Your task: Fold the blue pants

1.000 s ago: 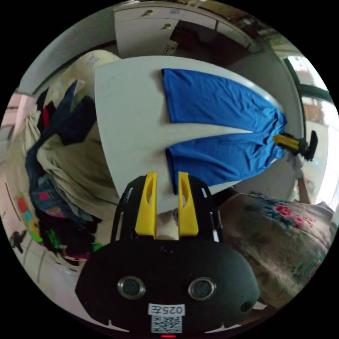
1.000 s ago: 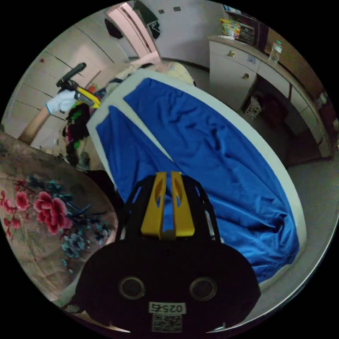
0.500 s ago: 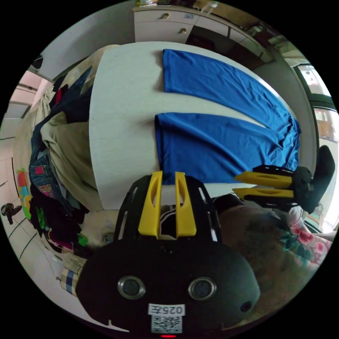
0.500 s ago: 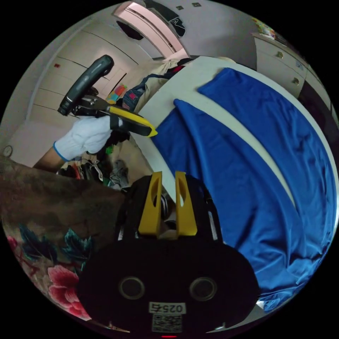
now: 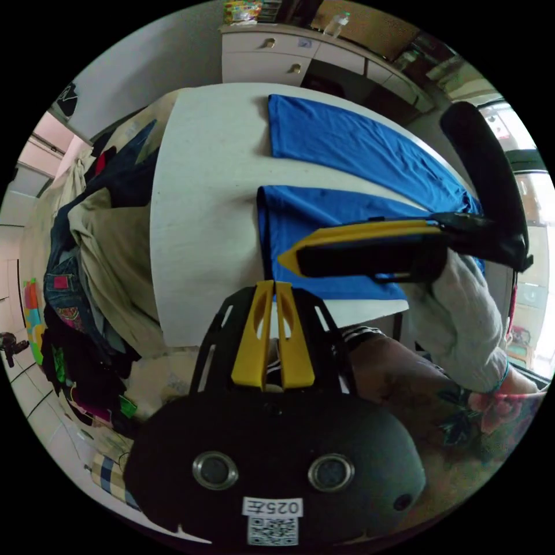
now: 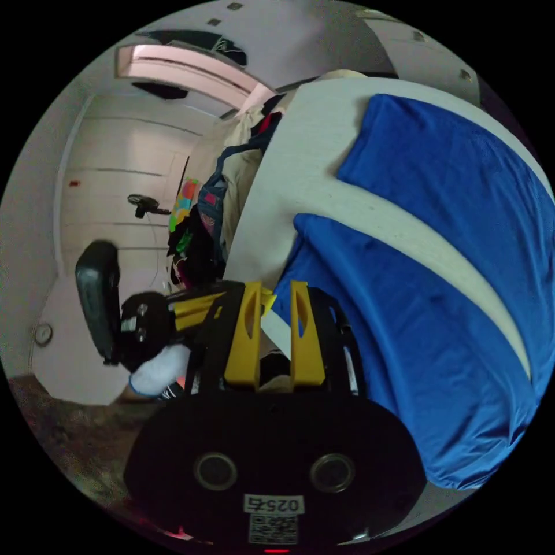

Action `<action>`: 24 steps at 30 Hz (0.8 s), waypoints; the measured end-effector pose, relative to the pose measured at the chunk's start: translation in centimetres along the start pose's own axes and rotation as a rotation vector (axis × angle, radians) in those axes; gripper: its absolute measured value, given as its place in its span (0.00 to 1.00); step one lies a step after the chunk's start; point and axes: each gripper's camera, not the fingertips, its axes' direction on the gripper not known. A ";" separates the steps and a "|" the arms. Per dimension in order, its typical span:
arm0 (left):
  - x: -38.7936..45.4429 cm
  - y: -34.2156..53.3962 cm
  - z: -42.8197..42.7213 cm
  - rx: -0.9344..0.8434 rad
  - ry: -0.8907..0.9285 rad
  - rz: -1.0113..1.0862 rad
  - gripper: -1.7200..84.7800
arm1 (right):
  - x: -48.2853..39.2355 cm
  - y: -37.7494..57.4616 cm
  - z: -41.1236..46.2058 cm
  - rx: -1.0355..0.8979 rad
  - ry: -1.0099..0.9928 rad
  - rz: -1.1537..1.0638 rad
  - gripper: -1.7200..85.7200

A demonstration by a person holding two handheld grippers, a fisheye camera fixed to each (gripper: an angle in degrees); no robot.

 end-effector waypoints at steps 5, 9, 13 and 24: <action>-1.1 2.3 -0.1 0.097 0.027 -0.003 0.01 | -0.8 -0.6 0.6 -0.024 0.108 0.049 0.12; -2.5 3.0 1.2 0.123 0.047 -0.036 0.01 | -1.4 -0.5 2.2 -0.061 0.245 0.057 0.13; -3.3 3.2 2.0 0.131 0.059 -0.011 0.01 | -1.3 0.2 2.8 -0.060 0.288 0.089 0.12; -7.2 5.7 4.6 0.143 0.069 -0.008 0.01 | -0.2 4.5 5.9 -0.113 0.277 0.061 0.02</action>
